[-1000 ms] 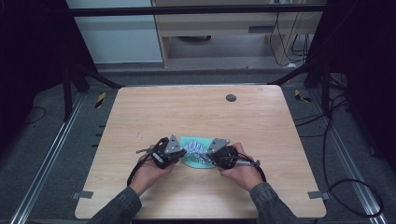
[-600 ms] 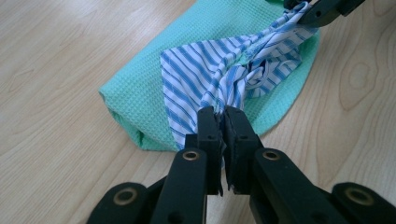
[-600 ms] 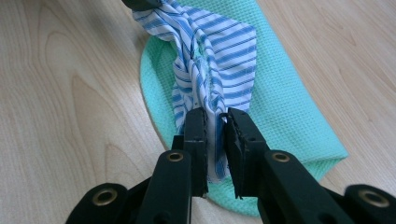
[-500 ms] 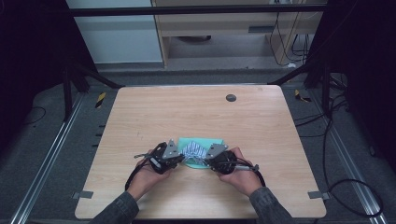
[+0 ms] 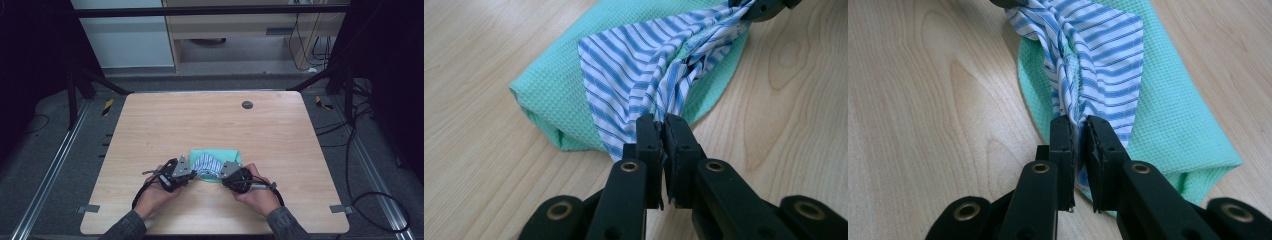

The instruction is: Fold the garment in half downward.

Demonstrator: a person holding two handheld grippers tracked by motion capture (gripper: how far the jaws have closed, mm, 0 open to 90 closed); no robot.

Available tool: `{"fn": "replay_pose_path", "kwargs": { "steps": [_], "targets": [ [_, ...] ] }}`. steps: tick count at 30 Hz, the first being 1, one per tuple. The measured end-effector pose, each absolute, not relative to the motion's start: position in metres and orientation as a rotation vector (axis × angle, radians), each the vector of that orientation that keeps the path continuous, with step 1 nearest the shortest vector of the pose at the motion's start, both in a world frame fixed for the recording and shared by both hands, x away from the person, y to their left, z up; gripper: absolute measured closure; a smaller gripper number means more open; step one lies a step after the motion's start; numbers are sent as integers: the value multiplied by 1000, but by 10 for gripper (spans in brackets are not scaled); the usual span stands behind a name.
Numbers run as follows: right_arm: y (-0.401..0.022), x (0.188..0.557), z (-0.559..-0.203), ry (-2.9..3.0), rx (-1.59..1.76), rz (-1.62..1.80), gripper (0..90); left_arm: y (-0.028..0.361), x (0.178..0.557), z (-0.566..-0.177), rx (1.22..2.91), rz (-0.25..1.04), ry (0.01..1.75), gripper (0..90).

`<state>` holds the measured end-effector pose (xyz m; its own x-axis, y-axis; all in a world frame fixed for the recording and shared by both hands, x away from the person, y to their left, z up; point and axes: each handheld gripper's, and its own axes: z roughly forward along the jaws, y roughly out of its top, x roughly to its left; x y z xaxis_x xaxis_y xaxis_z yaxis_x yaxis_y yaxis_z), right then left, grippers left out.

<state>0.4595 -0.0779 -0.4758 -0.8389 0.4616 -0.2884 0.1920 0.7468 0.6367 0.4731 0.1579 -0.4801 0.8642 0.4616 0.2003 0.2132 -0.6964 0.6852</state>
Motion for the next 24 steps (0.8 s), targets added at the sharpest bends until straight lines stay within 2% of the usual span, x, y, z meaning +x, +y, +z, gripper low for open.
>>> {"fn": "replay_pose_path", "kwargs": {
  "steps": [24],
  "targets": [
    [-77,446,-484,2548,439,838,855,167,462,-491,2352,444,479,873]
  ]
}}
